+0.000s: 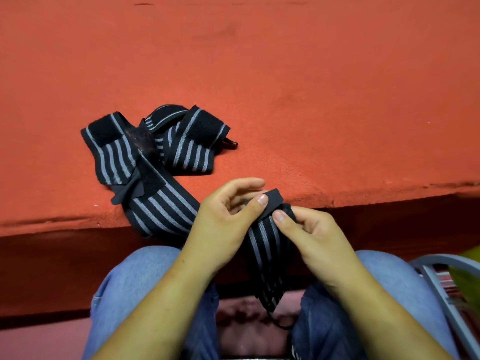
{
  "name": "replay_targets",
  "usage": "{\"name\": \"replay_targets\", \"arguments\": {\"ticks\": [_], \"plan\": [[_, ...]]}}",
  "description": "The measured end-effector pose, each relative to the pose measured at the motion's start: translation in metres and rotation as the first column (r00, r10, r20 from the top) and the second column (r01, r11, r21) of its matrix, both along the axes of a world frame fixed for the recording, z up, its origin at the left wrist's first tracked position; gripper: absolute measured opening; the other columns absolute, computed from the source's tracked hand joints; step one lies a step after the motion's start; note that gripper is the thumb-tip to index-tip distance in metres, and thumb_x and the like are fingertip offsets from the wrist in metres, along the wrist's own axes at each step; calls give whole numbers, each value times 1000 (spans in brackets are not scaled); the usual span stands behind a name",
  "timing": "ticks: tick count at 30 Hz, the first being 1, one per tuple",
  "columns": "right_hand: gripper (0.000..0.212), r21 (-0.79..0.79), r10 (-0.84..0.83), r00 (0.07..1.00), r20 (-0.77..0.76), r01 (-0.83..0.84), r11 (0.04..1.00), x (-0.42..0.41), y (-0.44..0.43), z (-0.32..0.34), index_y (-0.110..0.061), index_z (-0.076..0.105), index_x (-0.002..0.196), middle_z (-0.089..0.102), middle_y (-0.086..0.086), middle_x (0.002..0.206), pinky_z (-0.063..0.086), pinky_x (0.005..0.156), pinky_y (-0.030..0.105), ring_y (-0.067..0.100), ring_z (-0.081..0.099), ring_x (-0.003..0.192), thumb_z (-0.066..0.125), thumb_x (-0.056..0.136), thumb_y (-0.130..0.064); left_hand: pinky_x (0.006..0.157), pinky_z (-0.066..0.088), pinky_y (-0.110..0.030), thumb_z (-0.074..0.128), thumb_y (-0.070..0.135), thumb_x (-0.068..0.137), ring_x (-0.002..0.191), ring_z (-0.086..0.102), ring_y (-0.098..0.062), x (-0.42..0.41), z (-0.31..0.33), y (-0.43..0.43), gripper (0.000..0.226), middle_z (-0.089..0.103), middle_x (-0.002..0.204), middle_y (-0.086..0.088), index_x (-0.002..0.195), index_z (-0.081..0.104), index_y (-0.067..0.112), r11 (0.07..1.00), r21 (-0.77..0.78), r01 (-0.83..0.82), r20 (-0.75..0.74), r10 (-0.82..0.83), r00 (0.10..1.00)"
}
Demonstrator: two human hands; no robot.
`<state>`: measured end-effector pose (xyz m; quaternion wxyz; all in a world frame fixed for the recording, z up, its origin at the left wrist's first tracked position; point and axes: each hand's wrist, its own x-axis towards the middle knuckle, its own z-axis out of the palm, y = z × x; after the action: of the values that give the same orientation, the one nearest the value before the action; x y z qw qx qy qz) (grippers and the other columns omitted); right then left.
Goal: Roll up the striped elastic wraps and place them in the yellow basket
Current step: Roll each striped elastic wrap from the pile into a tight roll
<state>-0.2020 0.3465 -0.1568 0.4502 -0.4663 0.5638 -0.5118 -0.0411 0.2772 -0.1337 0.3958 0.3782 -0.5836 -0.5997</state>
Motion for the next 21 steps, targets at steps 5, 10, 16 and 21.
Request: {"name": "replay_targets", "arguments": {"ticks": [5, 10, 16, 21], "plan": [[24, -7, -9, 999, -45, 8, 1000, -1, 0, 0, -12, 78, 101, 79, 17, 96, 56, 85, 56, 19, 71, 86, 63, 104, -30, 81, 59, -28, 70, 18, 98, 89, 77, -15, 1, -2, 0, 14, 81, 93, -3, 110, 77, 22, 998, 61, -2, 51, -1, 999], [43, -11, -2, 999, -43, 2, 1000, 2, 1, 2, -12, 78, 96, 78, 15, 90, 58, 80, 49, 28, 74, 81, 63, 95, -53, 74, 58, -26, 72, 16, 96, 79, 74, -12, 3, -1, 0, 14, 80, 85, -6, 107, 78, 23, 1000, 10, -4, 73, 3, 997], [42, -37, -43, 996, -78, 40, 998, 0, -1, 3, -11, 79, 94, 74, 22, 88, 54, 77, 47, 37, 67, 77, 59, 103, -48, 77, 56, -18, 74, 21, 93, 84, 74, -6, 3, -2, -1, 16, 80, 89, 0, 109, 78, 25, 998, -57, 19, 122, -12, 992], [55, -83, -98, 991, -89, 90, 992, -2, -1, 3, -3, 71, 90, 64, 33, 86, 50, 75, 58, 25, 58, 74, 56, 96, -55, 77, 54, -17, 75, 22, 93, 84, 71, -4, 1, 0, 3, 17, 79, 95, 6, 111, 78, 21, 991, -50, 126, 145, -118, 982]]}}
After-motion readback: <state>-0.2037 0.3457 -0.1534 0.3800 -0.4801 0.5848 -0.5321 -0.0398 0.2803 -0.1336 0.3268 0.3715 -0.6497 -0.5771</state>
